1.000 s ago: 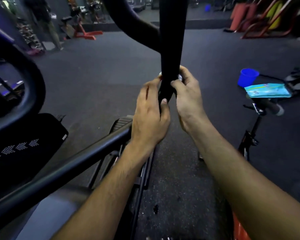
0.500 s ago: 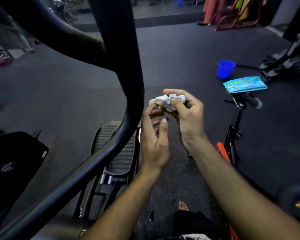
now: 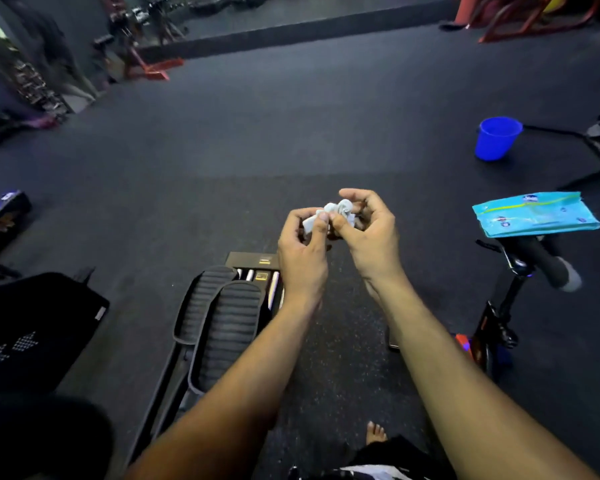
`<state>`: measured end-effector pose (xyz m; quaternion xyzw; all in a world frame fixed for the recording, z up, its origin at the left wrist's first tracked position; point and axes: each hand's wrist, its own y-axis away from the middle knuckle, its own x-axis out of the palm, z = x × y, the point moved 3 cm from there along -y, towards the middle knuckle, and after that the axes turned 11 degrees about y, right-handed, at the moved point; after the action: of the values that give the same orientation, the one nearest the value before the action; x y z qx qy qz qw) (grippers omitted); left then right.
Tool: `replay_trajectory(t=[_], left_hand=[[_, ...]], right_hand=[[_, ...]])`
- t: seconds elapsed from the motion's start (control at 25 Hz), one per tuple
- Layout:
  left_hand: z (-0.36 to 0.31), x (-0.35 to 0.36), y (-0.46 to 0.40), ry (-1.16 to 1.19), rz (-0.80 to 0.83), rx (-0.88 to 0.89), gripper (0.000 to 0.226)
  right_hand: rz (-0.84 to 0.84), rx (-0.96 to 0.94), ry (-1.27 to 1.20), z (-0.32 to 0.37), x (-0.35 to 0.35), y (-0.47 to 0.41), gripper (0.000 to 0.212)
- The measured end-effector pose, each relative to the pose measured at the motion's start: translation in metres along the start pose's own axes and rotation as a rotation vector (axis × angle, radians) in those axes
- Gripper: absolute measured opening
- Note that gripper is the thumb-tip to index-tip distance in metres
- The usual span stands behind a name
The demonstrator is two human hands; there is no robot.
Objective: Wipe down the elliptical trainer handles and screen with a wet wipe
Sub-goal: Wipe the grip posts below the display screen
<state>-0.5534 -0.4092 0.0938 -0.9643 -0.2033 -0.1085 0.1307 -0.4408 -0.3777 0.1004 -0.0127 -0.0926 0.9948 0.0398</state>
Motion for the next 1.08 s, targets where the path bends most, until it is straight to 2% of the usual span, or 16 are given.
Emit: replay_trajectory(t=[0.16, 0.4, 0.6, 0.72, 0.8, 0.92, 1.08], left_hand=[[0.045, 0.080, -0.050, 0.089, 0.084, -0.117, 0.005], [0.094, 0.178, -0.074, 0.133, 0.340, -0.240, 0.014], [0.127, 0.200, -0.107, 0.207, 0.420, -0.332, 0.019], [0.140, 0.187, -0.157, 0.185, 0.453, -0.338, 0.018], [0.151, 0.166, -0.204, 0.150, 0.468, -0.346, 0.016], [0.162, 0.124, -0.281, 0.124, 0.411, -0.372, 0.015], [0.169, 0.080, -0.364, 0.052, 0.327, -0.321, 0.020]], right_hand=[[-0.161, 0.057, -0.053, -0.034, -0.054, -0.063, 0.030], [-0.432, 0.104, -0.013, -0.068, -0.137, -0.104, 0.023], [-0.477, 0.139, 0.133, -0.090, -0.160, -0.146, 0.013], [-0.442, 0.137, 0.283, -0.104, -0.139, -0.192, 0.012], [-0.350, 0.140, 0.341, -0.113, -0.103, -0.232, 0.010], [-0.183, 0.156, 0.376, -0.121, -0.038, -0.295, 0.011], [-0.020, 0.120, 0.361, -0.123, 0.037, -0.358, 0.017]])
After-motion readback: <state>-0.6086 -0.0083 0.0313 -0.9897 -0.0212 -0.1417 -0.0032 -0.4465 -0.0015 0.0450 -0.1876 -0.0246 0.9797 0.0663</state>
